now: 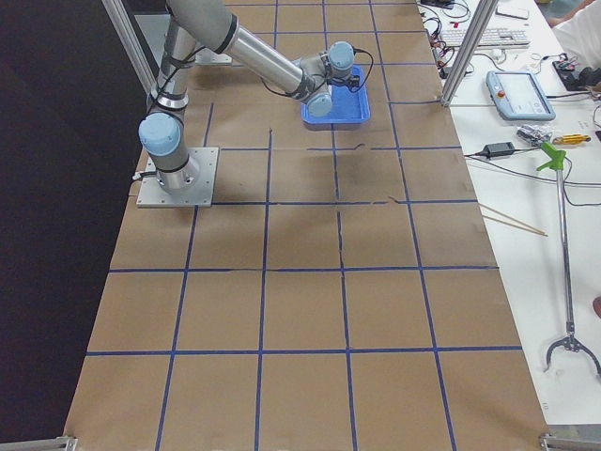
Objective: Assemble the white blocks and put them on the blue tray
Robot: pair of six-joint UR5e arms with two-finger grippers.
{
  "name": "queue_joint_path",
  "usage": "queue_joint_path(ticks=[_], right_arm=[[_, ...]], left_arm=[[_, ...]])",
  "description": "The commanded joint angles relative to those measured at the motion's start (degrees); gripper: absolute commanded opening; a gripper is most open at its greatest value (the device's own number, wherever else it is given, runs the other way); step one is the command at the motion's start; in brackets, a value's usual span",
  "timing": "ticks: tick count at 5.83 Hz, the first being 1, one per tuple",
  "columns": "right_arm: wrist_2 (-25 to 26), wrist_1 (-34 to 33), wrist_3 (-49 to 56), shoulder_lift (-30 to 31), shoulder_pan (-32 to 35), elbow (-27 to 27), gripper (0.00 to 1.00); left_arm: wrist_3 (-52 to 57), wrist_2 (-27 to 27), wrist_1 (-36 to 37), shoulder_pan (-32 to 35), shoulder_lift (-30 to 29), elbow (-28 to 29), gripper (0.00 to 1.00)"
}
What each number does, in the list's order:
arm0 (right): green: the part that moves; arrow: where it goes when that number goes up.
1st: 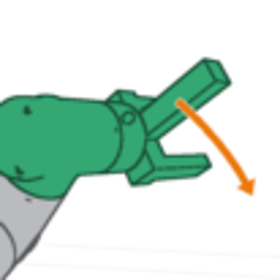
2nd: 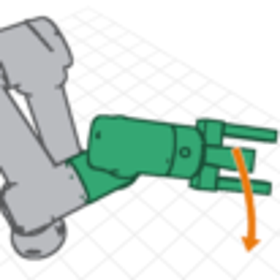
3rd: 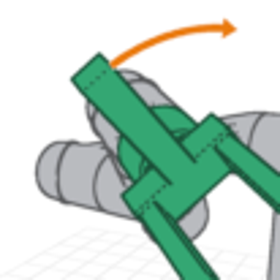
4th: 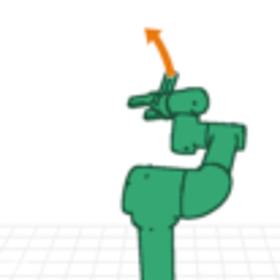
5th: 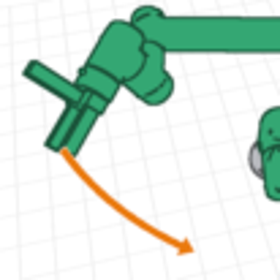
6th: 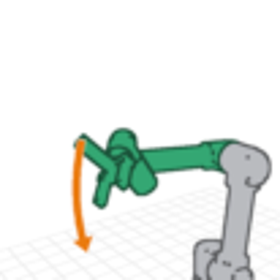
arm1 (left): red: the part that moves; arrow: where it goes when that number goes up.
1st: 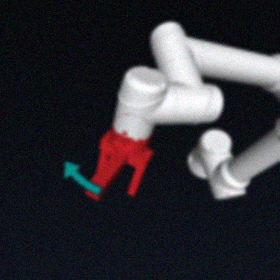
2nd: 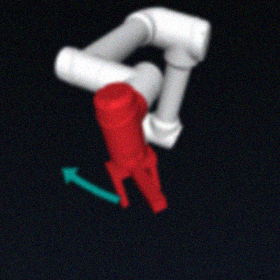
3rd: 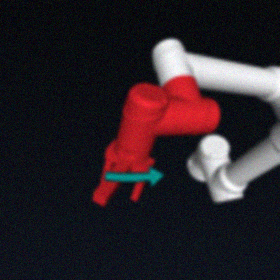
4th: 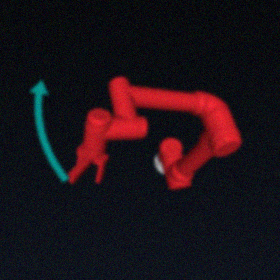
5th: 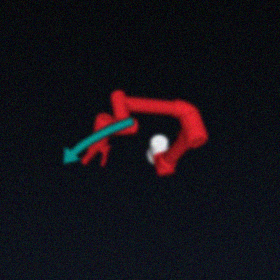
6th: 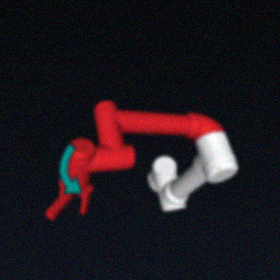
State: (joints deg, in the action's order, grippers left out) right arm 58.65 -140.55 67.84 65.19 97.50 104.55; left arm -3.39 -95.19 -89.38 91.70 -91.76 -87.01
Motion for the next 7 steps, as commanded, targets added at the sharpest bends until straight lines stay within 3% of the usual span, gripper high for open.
queue_joint_path(ticks=[1,3,5,7], right_arm=[[6.01,17.04,-3.12,8.15,-3.88,-1.45,1.0],[17.06,22.14,-20.03,13.64,-5.13,-1.81,1.0],[25.51,41.91,-40.04,14.79,-5.83,-12.64,1.0],[28.18,62.5,-56.43,15.06,-9.41,-26.08,1.0]], left_arm=[[0.05,0.0,0.0,0.06,0.09,0.0,0.99],[0.05,0.0,-0.09,0.06,0.01,-0.09,0.99],[0.05,0.0,-0.09,0.06,0.01,-0.18,0.99],[0.05,0.0,0.0,0.06,0.01,-0.27,0.99]])
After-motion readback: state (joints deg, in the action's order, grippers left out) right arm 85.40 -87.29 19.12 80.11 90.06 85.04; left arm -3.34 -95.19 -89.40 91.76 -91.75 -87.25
